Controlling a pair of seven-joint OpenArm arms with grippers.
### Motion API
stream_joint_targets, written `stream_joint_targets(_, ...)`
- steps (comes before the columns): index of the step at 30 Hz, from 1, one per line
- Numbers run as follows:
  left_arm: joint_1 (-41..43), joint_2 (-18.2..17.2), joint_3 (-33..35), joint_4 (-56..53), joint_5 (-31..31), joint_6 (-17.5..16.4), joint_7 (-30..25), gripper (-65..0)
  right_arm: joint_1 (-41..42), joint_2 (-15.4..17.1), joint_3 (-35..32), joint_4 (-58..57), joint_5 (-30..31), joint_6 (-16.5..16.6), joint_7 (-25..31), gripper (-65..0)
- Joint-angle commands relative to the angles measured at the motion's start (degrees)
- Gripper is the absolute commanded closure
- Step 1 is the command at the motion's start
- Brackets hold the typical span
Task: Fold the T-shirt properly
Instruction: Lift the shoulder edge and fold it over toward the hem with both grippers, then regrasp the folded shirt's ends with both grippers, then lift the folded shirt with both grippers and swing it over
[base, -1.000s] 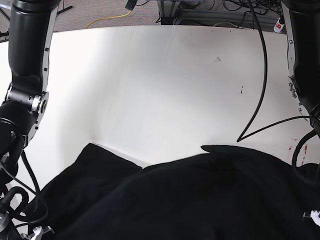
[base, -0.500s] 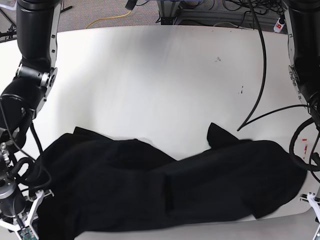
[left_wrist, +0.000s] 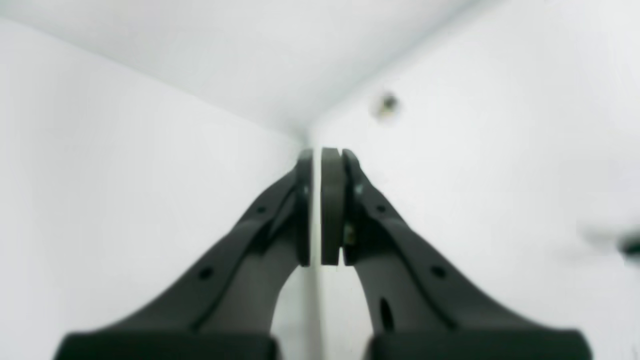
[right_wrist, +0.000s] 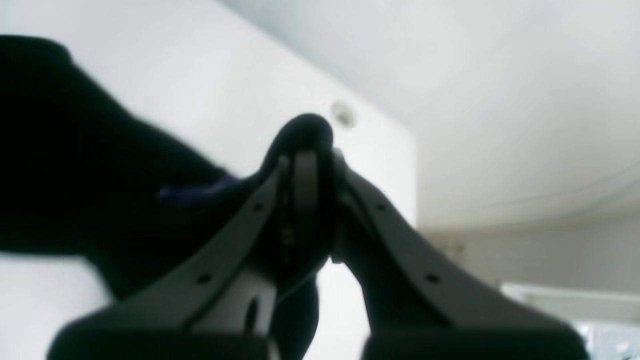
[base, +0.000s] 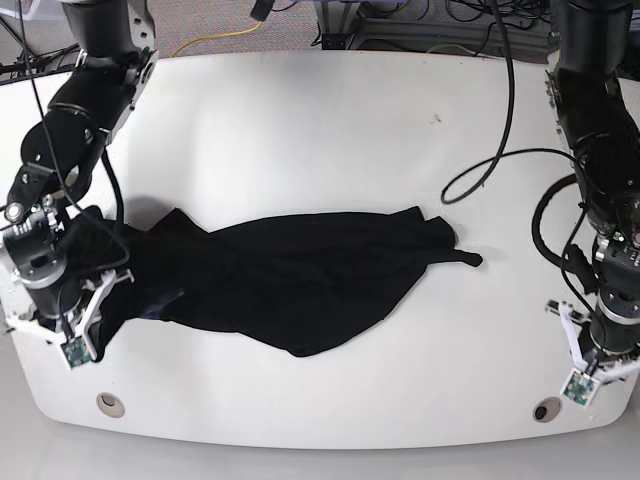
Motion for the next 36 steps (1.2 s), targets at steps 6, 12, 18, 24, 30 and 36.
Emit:
stream_joint_targets(6,8.6,5.0,-1.7,0.6,0.5,0.2,-1.1,-0.4,-6.5,-2.4,5.0,1.2,0.1,-0.3,1.7,0.0)
stream_joint_targets(12,13.7,11.4,-1.7,-0.1,0.8,0.2,-0.9,-10.1,-9.7,-3.2,6.0,1.1,0.1,-0.3,1.8,0.0)
stream_joint_targets(18,15.9,14.9,-1.8,-0.2,0.8,0.6,-1.1,-43.9,-9.7,-4.4,6.0,1.1,0.0,-0.3,1.8,0.0)
stream_joint_targets(24,15.5,15.3,-1.6,-3.7,0.8,0.6,-1.8,-51.7,-9.7,-4.8,6.0,1.1,0.0,-0.3,1.8,0.0)
stream_joint_targets(30,14.5,14.9,-1.7,-14.1,0.5,0.4,-8.4,-51.7,-9.7,-5.4,6.0,1.0,0.1,-0.3,1.8,0.0)
stream_joint_targets(36,14.4,14.8,-1.3,-18.7,0.5,0.2,-11.2,-51.8,-9.7,-6.1,6.0,1.0,0.0,-0.3,1.8,0.0)
